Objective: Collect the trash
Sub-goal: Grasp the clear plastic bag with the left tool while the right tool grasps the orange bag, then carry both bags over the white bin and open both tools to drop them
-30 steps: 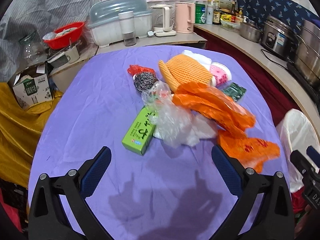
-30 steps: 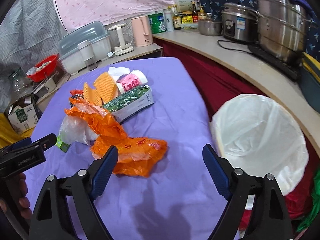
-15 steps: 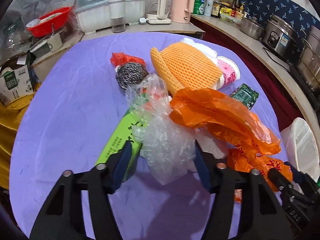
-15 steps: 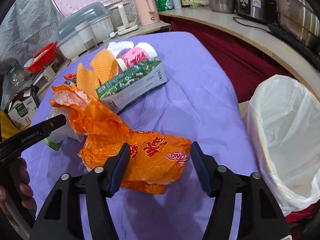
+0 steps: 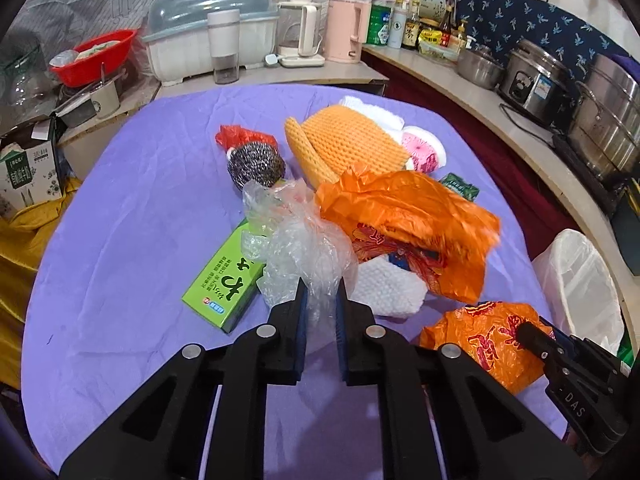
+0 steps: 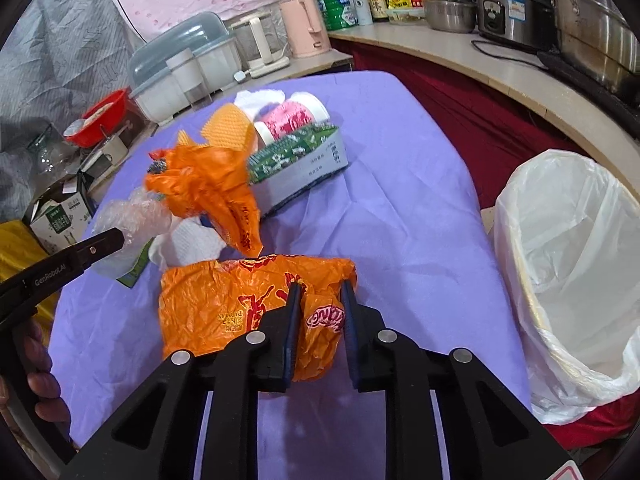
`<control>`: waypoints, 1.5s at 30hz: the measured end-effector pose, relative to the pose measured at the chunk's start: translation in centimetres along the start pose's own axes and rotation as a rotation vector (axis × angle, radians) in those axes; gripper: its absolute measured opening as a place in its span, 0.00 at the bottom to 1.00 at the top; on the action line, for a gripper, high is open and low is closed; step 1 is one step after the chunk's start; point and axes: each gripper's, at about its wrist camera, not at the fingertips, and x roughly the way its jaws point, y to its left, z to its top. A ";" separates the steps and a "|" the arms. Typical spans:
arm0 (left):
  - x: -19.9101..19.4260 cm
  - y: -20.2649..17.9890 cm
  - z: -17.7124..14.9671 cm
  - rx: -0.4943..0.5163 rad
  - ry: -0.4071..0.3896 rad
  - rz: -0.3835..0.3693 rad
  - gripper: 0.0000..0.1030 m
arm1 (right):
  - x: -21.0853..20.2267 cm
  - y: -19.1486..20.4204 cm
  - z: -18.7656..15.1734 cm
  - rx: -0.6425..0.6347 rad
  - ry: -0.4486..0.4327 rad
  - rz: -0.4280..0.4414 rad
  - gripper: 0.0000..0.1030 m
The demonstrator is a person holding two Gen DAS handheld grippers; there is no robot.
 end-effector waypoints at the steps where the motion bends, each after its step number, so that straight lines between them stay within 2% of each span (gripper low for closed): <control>1: -0.7 0.0 0.0 0.000 -0.012 -0.003 0.11 | -0.6 0.0 0.1 -0.001 -0.012 0.000 0.18; 12: -7.5 -1.1 -0.4 0.029 -0.115 -0.042 0.11 | -8.0 -1.3 0.7 0.010 -0.179 -0.020 0.17; 17: -9.6 -3.9 -0.3 0.077 -0.150 -0.082 0.11 | -11.4 -4.1 1.2 0.057 -0.267 -0.067 0.17; 22: -10.3 -9.1 -0.3 0.169 -0.161 -0.150 0.11 | -14.6 -9.3 1.4 0.147 -0.346 -0.180 0.17; 29: -9.0 -17.9 -1.0 0.307 -0.138 -0.261 0.11 | -15.1 -16.9 0.4 0.252 -0.349 -0.334 0.17; 33: -8.0 -23.3 -1.9 0.387 -0.121 -0.311 0.11 | -14.5 -19.9 -0.2 0.294 -0.336 -0.389 0.17; 39: -5.8 -28.7 -3.1 0.453 -0.075 -0.368 0.11 | -13.2 -23.0 -0.8 0.333 -0.309 -0.407 0.17; 45: -3.9 -31.9 -4.4 0.504 -0.044 -0.365 0.11 | -11.5 -24.6 -0.9 0.355 -0.277 -0.401 0.18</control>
